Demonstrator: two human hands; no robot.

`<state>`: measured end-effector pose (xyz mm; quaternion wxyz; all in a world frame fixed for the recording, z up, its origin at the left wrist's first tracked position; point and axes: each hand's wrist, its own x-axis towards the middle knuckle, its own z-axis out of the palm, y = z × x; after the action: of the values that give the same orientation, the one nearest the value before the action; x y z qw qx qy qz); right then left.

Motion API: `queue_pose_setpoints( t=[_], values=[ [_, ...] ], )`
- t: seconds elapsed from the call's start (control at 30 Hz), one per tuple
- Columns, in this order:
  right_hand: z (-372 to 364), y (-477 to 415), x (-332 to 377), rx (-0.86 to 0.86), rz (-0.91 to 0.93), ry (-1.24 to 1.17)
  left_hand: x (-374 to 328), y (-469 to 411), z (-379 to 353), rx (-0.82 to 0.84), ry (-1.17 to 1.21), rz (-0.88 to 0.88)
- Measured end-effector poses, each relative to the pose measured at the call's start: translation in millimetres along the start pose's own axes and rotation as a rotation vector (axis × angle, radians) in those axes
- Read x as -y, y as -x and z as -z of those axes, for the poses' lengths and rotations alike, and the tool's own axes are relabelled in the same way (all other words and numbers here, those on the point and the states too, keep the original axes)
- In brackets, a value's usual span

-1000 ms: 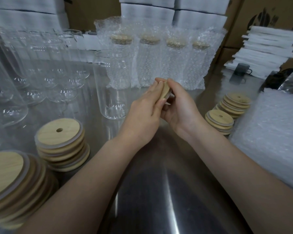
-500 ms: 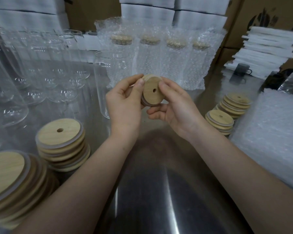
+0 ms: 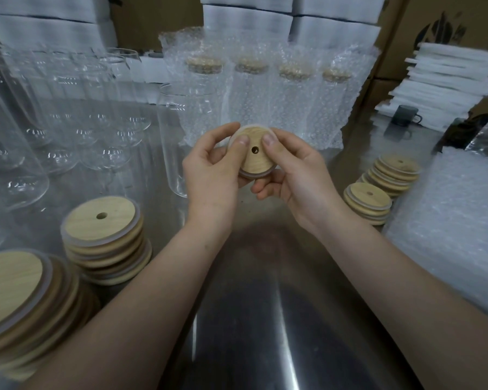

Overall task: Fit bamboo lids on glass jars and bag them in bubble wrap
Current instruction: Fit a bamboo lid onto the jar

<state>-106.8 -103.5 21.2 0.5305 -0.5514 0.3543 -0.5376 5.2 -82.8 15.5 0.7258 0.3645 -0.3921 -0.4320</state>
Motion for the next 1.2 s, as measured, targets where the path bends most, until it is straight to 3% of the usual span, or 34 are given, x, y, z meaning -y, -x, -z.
queue_pose_setpoints(
  t=[0.4, 0.77, 1.03, 1.2],
  values=[
    [-4, 2, 5, 0.061, 0.017, 0.068, -3, -1, 2, -0.035, -0.096, -0.049],
    [2, -2, 6, -0.026, -0.018, 0.026, -2, 3, 0, 0.116, -0.225, -0.059],
    [11, -7, 5, -0.077, -0.046, -0.067, -4, 3, -3, 0.240, -0.114, 0.026],
    [13, -10, 3, -0.107, -0.050, -0.107, -4, 5, -6, 0.231, -0.054, 0.081]
  ],
)
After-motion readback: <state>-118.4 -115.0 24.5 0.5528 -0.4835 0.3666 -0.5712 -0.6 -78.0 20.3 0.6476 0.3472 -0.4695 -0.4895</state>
